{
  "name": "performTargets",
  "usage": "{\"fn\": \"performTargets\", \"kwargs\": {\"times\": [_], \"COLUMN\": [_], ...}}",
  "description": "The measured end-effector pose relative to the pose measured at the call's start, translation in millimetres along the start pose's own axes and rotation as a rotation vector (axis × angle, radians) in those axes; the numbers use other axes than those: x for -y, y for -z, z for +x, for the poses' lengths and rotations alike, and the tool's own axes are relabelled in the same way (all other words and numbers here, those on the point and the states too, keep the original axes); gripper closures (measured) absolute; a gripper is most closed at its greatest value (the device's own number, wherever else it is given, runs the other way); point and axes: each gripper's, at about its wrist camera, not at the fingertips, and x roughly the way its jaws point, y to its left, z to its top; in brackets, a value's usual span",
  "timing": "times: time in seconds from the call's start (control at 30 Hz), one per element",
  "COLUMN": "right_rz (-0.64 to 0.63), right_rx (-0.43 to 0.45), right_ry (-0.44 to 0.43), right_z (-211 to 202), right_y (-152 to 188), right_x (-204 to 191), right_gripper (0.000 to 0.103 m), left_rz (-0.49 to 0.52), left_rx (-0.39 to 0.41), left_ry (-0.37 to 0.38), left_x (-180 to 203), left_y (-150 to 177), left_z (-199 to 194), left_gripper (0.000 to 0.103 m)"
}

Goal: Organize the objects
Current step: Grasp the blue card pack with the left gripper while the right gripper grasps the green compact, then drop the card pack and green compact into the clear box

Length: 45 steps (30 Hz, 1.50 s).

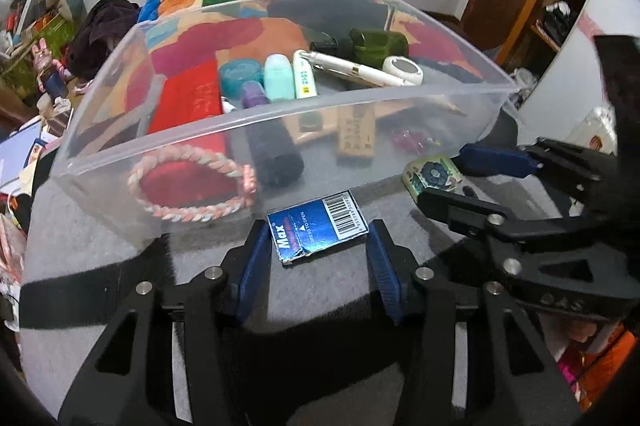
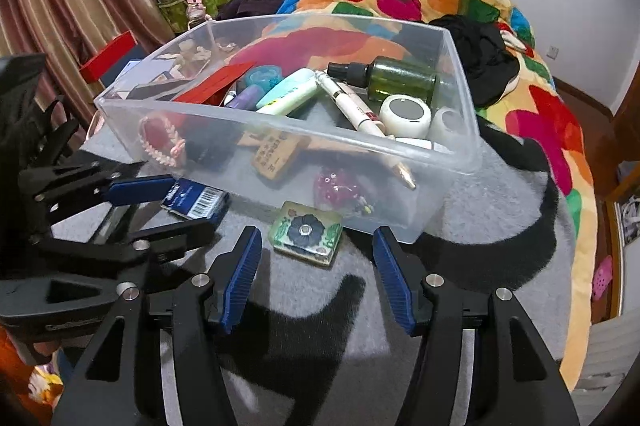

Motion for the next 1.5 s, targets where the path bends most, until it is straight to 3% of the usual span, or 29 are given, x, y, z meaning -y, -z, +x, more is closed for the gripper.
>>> {"fn": "performTargets", "kwargs": {"times": [0.17, 0.3, 0.37, 0.63, 0.9, 1.13, 1.3, 1.5], "right_rz": [-0.007, -0.003, 0.001, -0.01, -0.016, -0.011, 0.031, 0.068], "right_rx": [-0.018, -0.022, -0.018, 0.023, 0.138, 0.234, 0.244, 0.201], "right_ry": [-0.007, 0.01, 0.005, -0.022, -0.056, -0.026, -0.005, 0.023], "right_z": [5.7, 8.6, 6.6, -10.7, -50.4, -76.2, -70.9, -46.6], "right_y": [0.4, -0.2, -0.1, 5.9, -0.5, -17.3, -32.9, -48.1], "right_x": [-3.4, -3.4, -1.5, -3.5, -13.8, -18.9, -11.2, -0.3], "right_gripper": [0.049, 0.065, 0.068, 0.069, 0.069, 0.069, 0.069, 0.069], "left_rz": [-0.01, -0.029, -0.042, -0.077, -0.077, -0.069, -0.08, -0.08], "left_rx": [0.062, 0.093, 0.102, 0.141, 0.205, 0.29, 0.3, 0.254], "left_ry": [0.0, 0.016, 0.032, 0.058, 0.062, 0.029, 0.024, -0.001], "left_x": [-1.7, -4.7, -7.6, -13.8, -15.7, -16.0, -22.8, -31.3], "left_y": [5.2, 6.2, 6.0, 7.9, 1.1, -13.4, -28.1, -45.8], "left_z": [-16.4, -24.6, -27.5, -38.3, -60.7, -86.0, -87.4, -67.4], "left_gripper": [0.053, 0.053, 0.053, 0.053, 0.053, 0.053, 0.053, 0.053]}}
